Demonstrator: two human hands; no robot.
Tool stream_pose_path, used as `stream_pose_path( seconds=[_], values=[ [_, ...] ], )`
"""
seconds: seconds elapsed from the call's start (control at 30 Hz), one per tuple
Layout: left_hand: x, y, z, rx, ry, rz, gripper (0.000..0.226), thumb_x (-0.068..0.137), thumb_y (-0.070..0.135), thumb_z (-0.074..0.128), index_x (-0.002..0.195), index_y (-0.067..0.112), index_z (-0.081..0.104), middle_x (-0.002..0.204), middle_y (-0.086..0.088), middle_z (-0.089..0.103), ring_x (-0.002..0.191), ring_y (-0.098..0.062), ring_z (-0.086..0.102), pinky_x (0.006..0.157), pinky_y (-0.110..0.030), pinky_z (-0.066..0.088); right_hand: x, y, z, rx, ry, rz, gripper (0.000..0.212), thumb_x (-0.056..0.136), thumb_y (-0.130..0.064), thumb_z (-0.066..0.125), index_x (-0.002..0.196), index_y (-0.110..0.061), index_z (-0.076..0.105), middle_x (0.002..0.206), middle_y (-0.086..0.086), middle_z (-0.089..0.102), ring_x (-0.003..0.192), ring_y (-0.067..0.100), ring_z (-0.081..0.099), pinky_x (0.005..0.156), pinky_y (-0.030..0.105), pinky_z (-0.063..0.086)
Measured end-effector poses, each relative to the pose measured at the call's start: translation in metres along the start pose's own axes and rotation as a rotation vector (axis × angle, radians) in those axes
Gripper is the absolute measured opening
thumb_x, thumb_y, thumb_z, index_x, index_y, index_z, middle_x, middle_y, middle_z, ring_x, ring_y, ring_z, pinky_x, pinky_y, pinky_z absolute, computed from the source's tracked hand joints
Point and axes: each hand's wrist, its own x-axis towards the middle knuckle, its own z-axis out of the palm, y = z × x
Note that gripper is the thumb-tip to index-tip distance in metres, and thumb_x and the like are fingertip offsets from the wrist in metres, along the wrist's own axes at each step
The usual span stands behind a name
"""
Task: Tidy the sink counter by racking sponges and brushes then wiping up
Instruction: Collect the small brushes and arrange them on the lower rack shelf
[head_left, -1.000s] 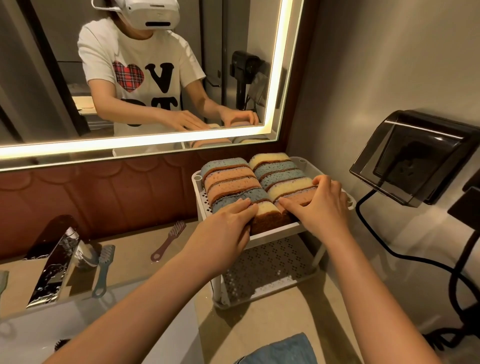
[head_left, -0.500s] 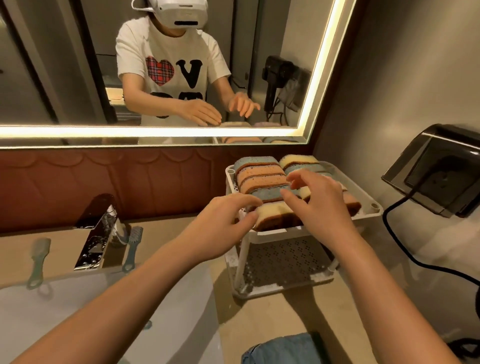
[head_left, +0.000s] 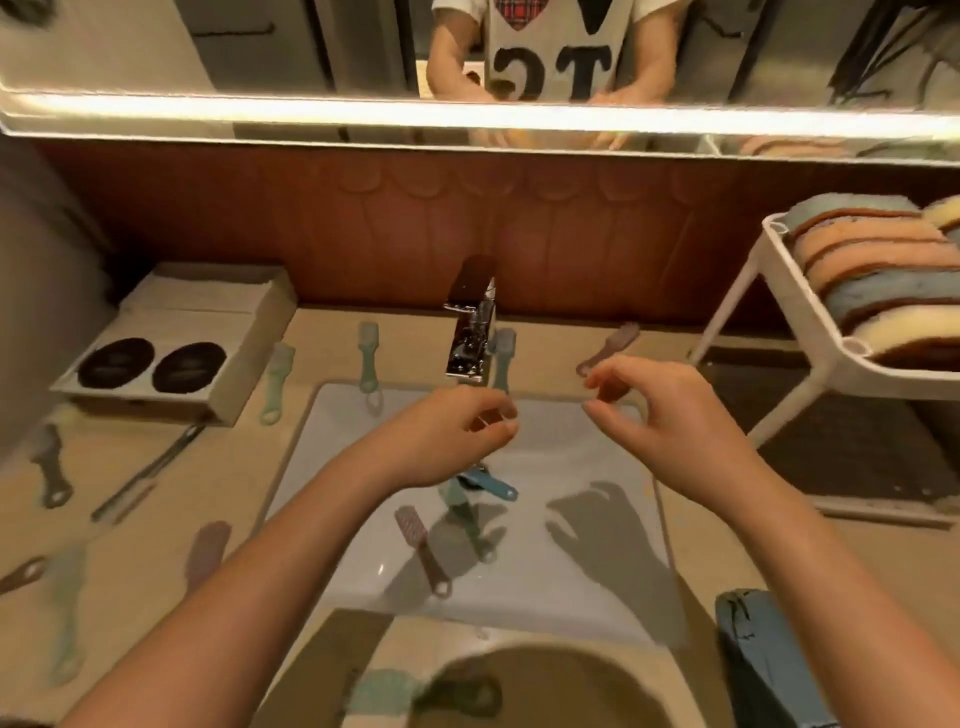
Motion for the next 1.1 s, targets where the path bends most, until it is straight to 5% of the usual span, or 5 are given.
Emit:
stream_pose_path(
  seconds=[0.3,0.43,0.6,0.73,1.1],
  values=[
    [-0.088,-0.120,0.021,-0.095,0.006,-0.341,0.035,0.094,0.033,0.050,0.126,0.019,0.053,0.123,0.001,0.059,0.109,-0.013,0.055,0.087,-0.024,0.042,-0.008,-0.055,0.118,0.161,-0.316,0.058,0.019,0.086,-0.029,0.060,0.104,-0.021,0.064,0.088,-0.006,0.065,0.085,0.013,0.060,0.077,0.031,0.048],
    [-0.123,-0.171,0.041,-0.163,0.149,-0.537,0.037,0.090,0.030,0.058,0.123,0.016,0.054,0.114,-0.006,0.054,0.101,-0.016,0.053,0.081,-0.023,0.035,-0.018,-0.076,0.169,0.151,-0.538,0.074,0.028,0.084,-0.038,0.061,0.109,-0.025,0.061,0.095,-0.008,0.062,0.086,0.010,0.058,0.077,0.031,0.049],
    [-0.160,-0.215,0.068,-0.234,0.460,-0.795,0.044,0.081,0.024,0.068,0.117,0.008,0.047,0.106,-0.008,0.045,0.109,-0.032,0.045,0.092,-0.038,0.040,-0.038,-0.096,0.215,0.046,-0.854,-0.006,0.066,0.078,-0.048,0.067,0.134,-0.031,0.038,0.133,-0.005,0.050,0.110,0.013,0.050,0.093,0.030,0.045],
    [-0.175,-0.234,0.075,-0.244,0.530,-0.894,0.059,0.079,0.027,0.070,0.125,0.009,0.038,0.125,-0.018,0.039,0.117,-0.036,0.041,0.097,-0.041,0.037,-0.048,-0.103,0.234,-0.049,-0.898,-0.009,0.089,0.067,-0.056,0.073,0.139,-0.032,0.026,0.132,-0.003,0.048,0.115,0.018,0.050,0.096,0.036,0.046],
    [-0.164,-0.261,0.068,0.127,0.446,-0.980,0.053,0.079,0.048,0.064,0.107,0.004,0.051,0.113,-0.019,0.056,0.107,-0.037,0.050,0.085,-0.042,0.039,-0.045,-0.093,0.240,-0.086,-0.884,0.089,0.051,0.084,-0.041,0.061,0.129,-0.024,0.046,0.128,-0.001,0.055,0.109,0.018,0.055,0.091,0.033,0.048]
  ],
)
